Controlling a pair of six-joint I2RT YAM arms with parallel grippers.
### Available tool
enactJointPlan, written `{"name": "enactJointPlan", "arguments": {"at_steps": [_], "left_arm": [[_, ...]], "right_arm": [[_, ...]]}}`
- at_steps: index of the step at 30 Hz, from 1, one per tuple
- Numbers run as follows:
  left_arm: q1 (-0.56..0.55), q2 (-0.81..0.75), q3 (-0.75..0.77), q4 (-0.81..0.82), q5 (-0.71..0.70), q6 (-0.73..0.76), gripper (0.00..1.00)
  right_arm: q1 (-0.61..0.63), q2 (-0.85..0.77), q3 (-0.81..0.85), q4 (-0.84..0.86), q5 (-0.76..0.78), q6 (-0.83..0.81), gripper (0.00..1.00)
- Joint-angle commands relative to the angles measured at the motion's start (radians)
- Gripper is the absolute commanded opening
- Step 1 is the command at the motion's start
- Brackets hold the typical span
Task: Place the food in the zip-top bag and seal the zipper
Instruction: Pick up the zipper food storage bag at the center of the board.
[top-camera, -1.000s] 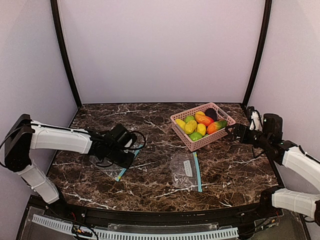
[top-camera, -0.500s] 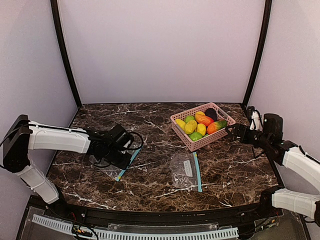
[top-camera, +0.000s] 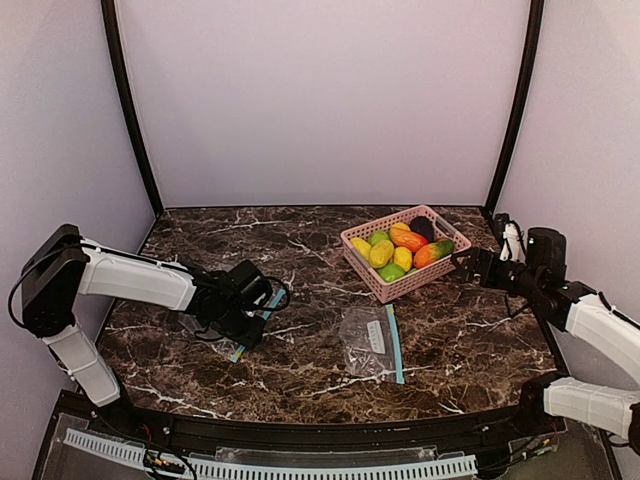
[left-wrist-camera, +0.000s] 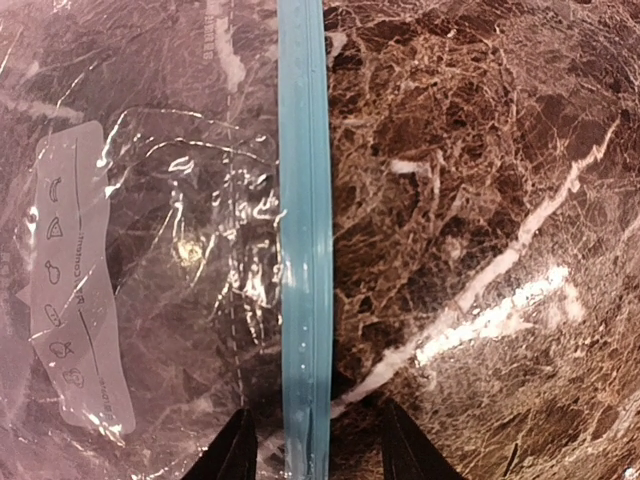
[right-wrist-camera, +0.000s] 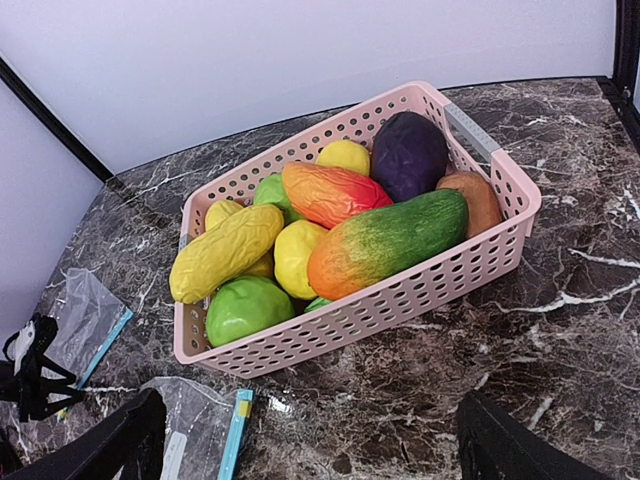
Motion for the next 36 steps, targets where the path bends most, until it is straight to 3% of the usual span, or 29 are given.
{"name": "enactJointPlan", "arguments": {"at_steps": [1,5,10,17,19,25,36], "left_arm": [[0.000,0.023,-0.007,-0.006,-0.013,0.002,0.42],[0.010,0.029,-0.016,0.000,0.003,-0.005,0.38],[0.032,0.028,-0.047,0.002,0.019,-0.021,0.21],[0.037,0.033,-0.063,-0.009,0.001,-0.025,0.10],[0.038,0.032,-0.067,-0.008,-0.001,-0.025,0.03],[0.038,0.011,-0.077,0.025,0.025,-0.028,0.01],[0.039,-0.164,-0.097,0.122,0.160,-0.047,0.01]], "right_arm": [[0.008,-0.014,-0.001,-0.010,0.002,-0.016,0.99],[0.008,-0.015,-0.002,-0.013,0.004,-0.017,0.99],[0.008,-0.019,-0.001,-0.013,0.006,-0.017,0.99],[0.008,-0.020,0.001,-0.013,0.005,-0.018,0.99],[0.008,-0.022,0.002,-0.014,0.004,-0.018,0.99],[0.007,-0.028,0.001,-0.021,0.002,-0.018,0.99],[0.008,-0.049,0.014,-0.029,-0.013,-0.003,0.98]]}}
